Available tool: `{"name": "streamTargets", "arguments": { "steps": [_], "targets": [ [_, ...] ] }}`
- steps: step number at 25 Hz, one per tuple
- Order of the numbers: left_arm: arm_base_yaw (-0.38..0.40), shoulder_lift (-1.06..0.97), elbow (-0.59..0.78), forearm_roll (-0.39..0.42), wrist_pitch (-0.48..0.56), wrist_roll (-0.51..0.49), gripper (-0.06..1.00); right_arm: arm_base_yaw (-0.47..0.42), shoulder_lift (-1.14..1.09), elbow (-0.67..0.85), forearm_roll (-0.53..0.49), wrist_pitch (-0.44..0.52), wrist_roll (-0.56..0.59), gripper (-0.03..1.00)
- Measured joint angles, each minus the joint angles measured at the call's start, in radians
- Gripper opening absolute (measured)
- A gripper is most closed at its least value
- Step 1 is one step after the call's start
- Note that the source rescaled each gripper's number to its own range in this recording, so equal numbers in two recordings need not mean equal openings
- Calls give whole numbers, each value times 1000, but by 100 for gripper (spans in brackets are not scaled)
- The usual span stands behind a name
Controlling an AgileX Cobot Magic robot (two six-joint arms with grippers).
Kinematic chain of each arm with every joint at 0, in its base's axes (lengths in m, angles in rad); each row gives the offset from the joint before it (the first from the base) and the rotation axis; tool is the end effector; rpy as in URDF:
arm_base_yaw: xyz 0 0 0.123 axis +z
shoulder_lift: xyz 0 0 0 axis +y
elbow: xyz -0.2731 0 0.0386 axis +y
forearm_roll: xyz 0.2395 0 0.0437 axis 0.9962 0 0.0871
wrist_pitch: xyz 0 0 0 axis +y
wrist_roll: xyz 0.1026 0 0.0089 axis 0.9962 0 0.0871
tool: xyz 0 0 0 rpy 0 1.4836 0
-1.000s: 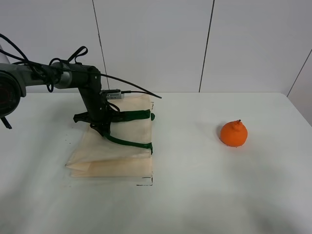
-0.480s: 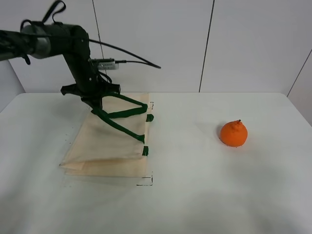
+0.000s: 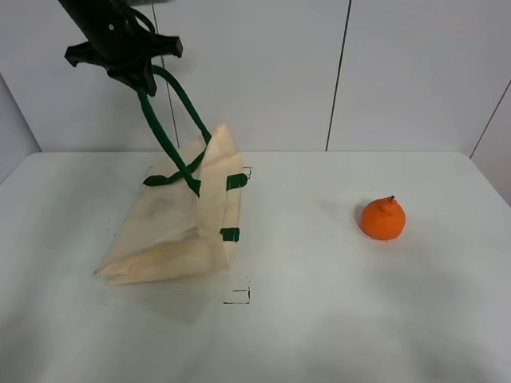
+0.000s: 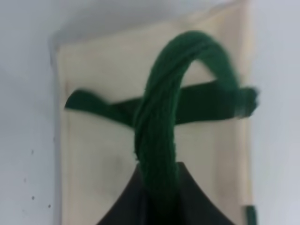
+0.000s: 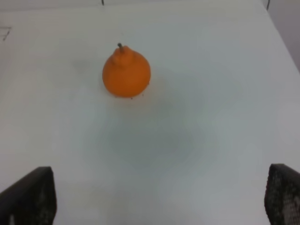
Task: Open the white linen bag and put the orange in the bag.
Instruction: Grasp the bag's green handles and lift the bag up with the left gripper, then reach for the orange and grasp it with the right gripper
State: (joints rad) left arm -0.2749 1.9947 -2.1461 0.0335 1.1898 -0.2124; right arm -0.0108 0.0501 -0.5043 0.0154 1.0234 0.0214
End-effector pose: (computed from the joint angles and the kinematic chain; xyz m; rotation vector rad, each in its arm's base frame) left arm 0.4219 -0.1157 0.3515 0.0821 2.5266 -0.1522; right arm 0.0164 0.0012 0.2718 0.0331 2.0525 0.0251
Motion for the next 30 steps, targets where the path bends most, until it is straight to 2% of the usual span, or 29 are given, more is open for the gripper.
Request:
{"name": "streamTargets", "arguments": {
  "steps": [3,7,12,17,23,30],
  "targets": [
    [0,-53,-6,-16,1,2,0,0,168,-41,11,-45,0,98],
    [0,-92,-6,-17,1,4,0,0,505,-154,23,-127,-35,98],
    [0,-100,-6,-18,1,6,0,0,983,-375,58,-184,-69,98],
    [0,-100,-6,-18,1,6,0,0,1439,-676,86,-167,-103,100],
    [0,-100,-6,-18,1,9,0,35,1808,-963,106,-67,-151,100],
    [0,-100,-6,-18,1,10,0,91,2019,-1046,98,-78,-129,100]
  ]
}}
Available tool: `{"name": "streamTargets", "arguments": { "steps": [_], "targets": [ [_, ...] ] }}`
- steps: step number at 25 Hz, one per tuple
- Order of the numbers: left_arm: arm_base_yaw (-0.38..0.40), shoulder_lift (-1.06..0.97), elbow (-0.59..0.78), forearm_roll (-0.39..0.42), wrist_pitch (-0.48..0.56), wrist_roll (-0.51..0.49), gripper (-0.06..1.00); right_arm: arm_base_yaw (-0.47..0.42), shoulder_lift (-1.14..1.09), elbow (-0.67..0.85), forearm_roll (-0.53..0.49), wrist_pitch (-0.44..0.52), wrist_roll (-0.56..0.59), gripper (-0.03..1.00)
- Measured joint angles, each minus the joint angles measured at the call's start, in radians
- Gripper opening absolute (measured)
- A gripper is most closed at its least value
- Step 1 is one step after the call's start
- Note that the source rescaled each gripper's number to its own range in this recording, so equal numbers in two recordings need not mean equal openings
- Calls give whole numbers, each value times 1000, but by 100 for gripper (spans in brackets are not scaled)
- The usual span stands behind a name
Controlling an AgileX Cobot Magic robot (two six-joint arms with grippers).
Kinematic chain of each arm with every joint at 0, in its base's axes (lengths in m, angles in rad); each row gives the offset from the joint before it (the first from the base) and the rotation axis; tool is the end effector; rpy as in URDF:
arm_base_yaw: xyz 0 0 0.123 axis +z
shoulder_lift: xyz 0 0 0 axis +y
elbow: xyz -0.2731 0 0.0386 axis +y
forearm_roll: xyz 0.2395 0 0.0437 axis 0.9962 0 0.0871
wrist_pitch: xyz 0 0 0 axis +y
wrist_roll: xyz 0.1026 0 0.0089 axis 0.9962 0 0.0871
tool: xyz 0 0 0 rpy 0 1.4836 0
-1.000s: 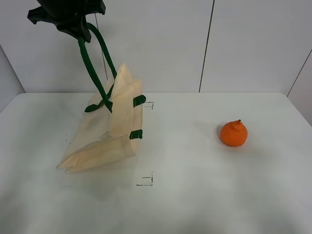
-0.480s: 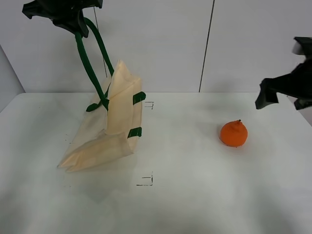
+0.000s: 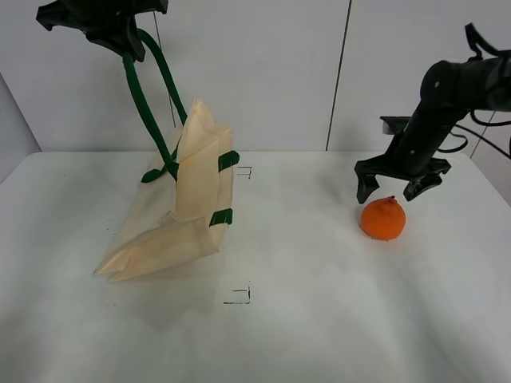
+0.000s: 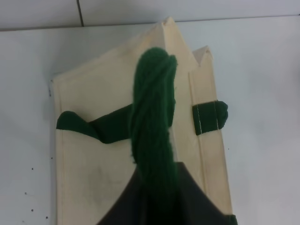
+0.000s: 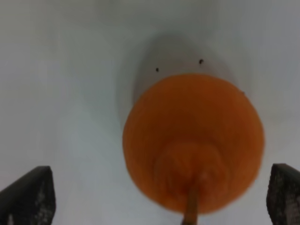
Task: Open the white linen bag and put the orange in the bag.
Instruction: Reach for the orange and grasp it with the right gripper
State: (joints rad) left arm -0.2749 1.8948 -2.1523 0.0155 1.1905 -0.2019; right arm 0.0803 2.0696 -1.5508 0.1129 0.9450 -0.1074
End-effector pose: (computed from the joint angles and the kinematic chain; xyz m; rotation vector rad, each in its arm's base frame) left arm 0.3972 -0.1105 0.3957 0.0889 2.4245 -0.1977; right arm 0.4121 0.0426 0.1630 -0.1918 2.9368 0.1403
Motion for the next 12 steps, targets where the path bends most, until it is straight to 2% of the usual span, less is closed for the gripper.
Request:
{"name": "streamTargets", "arguments": {
  "steps": [5,10,11,12],
  "targets": [
    [0,0,0,0,0,0,0,-1,88,0,-60,-6,39,100],
    [0,0,0,0,0,1,0,-1,132,0,-67,-53,46,100],
    [0,0,0,0,0,2,0,-1,135,0,-67,-58,46,99],
    [0,0,0,0,0,4,0,-1,137,0,-67,-61,46,93]
  ]
}}
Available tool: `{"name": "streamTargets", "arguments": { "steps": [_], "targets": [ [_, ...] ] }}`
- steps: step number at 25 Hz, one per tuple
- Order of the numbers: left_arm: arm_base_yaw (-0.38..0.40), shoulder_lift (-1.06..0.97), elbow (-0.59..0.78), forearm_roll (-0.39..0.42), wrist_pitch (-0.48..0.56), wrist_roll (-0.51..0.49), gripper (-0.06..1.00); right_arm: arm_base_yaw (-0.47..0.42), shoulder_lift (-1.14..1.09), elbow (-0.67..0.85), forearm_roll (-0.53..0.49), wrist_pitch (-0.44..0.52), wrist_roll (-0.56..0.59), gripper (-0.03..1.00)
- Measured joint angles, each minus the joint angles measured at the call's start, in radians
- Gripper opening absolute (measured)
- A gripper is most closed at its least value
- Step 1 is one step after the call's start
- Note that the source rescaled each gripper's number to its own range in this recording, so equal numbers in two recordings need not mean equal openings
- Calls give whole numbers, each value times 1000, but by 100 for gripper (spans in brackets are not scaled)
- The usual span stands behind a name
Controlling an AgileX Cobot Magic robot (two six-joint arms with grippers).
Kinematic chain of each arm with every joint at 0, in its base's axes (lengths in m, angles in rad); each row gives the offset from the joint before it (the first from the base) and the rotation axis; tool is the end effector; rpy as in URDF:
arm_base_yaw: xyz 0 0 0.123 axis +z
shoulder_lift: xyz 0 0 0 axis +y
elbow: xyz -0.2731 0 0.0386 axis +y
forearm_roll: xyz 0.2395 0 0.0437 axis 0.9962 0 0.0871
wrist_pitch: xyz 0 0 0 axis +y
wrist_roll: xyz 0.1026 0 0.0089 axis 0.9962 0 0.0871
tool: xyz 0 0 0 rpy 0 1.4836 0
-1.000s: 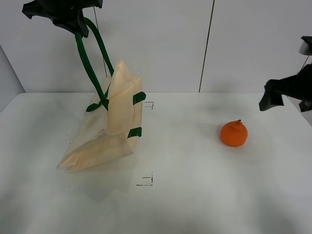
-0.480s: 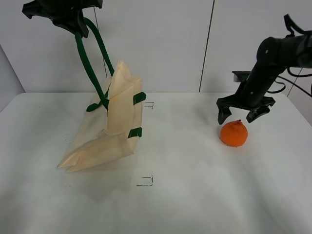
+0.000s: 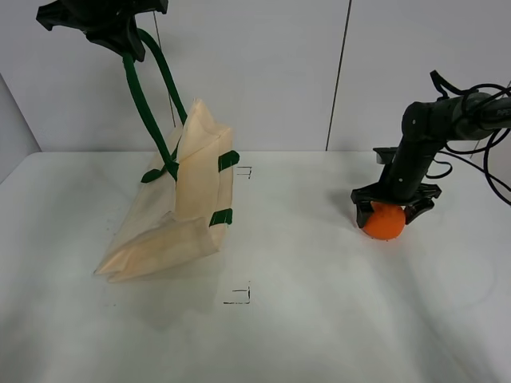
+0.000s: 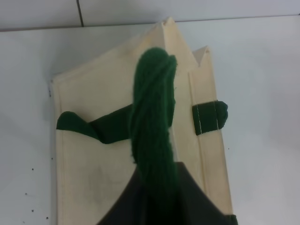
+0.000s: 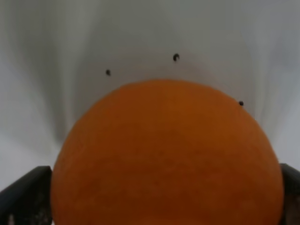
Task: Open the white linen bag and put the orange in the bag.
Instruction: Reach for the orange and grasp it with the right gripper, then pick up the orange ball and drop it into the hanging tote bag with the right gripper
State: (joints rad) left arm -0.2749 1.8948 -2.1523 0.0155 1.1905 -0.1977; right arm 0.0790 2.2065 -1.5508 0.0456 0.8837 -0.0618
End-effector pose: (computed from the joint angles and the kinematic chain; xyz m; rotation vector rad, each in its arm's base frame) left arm 0.3972 -0.1105 0.3957 0.0940 2.4241 -0.1958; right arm 0.4202 0.0369 0.1062 -0.1722 3.0179 0.0574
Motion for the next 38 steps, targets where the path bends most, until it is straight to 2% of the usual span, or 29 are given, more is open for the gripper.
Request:
{"name": "streamTargets", "arguments": {
  "steps": [2,4,5,6,10,14,18,21,27,31,38],
  "targets": [
    [0,0,0,0,0,0,0,0,0,-2,0,-18,1,66],
    [0,0,0,0,0,0,0,0,0,-12,0,-19,3,22],
    [0,0,0,0,0,1,0,0,-1,-22,5,-12,3,6],
    [0,-3,0,0,0,1,0,0,-4,-34,13,-2,3,0],
    [0,-20,0,0,0,2,0,0,-29,-113,63,43,3,1],
    [0,-31,0,0,0,2,0,17,-92,-256,138,94,-25,1],
    [0,-32,0,-1,0,3,0,79,-125,-414,240,141,-41,1],
    [0,-32,0,-1,0,3,0,144,-128,-473,351,142,-42,1],
    [0,-32,0,-1,0,3,0,300,-102,-485,496,71,-42,1],
    [0,-32,0,-1,0,3,0,382,-37,-485,530,29,-43,1],
    [0,-32,0,-1,0,3,0,470,74,-485,587,-60,-102,1]
  ]
}}
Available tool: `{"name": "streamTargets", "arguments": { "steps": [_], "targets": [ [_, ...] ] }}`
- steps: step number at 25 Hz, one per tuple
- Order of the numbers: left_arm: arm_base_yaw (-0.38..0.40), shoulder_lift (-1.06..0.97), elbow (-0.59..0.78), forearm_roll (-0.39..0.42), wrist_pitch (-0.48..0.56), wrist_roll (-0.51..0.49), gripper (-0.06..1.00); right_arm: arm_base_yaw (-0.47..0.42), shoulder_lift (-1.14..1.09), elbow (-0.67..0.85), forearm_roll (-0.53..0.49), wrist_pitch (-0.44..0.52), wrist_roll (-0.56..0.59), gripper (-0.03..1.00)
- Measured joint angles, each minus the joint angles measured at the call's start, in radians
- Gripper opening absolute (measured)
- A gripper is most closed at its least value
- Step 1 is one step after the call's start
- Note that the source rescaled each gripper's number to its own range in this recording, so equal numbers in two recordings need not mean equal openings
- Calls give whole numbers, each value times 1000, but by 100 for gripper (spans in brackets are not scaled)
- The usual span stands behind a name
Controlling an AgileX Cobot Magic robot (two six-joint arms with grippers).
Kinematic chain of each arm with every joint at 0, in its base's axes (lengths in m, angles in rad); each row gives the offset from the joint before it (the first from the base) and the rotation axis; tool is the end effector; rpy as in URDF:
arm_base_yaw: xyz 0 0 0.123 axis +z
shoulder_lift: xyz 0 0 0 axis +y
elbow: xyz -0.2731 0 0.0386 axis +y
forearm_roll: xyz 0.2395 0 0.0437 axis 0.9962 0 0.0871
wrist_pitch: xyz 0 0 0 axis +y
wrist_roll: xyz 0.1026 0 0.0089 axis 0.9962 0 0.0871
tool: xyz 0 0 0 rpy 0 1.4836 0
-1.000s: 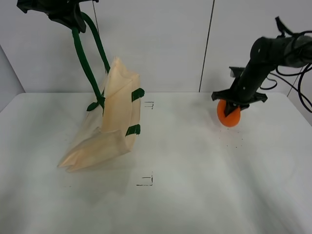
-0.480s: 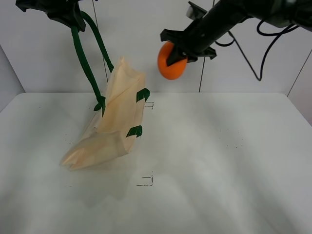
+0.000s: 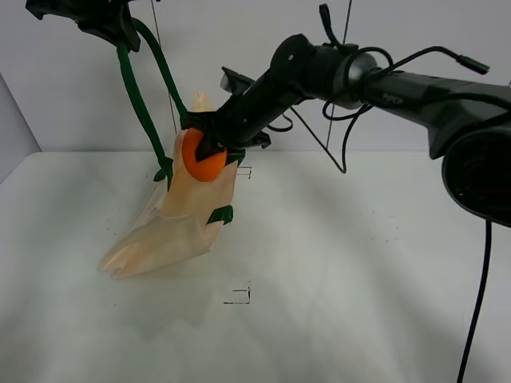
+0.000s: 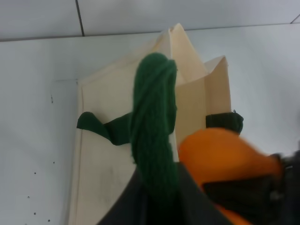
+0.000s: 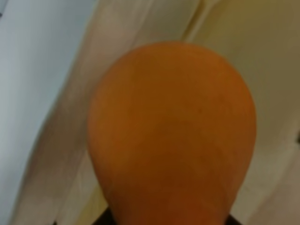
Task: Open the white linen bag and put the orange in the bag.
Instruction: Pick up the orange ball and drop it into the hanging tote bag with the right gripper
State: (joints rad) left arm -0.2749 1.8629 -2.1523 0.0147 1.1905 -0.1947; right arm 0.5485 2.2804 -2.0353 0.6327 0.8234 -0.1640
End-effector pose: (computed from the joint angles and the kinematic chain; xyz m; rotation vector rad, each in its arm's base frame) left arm 0.3886 -0.1081 0.4087 0.0960 2.3923 -0.2031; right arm 0.4116 0.3039 0.2181 -0.5252 2.4917 0.9066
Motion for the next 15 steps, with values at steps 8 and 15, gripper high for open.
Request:
{"name": "streamTargets", "arguments": {
  "steps": [8,15],
  "targets": [
    [0,0,0,0,0,0,0,10,66,0,11,-15,-26,17],
    [0,0,0,0,0,0,0,10,55,-2,-46,38,-56,97]
  ]
}}
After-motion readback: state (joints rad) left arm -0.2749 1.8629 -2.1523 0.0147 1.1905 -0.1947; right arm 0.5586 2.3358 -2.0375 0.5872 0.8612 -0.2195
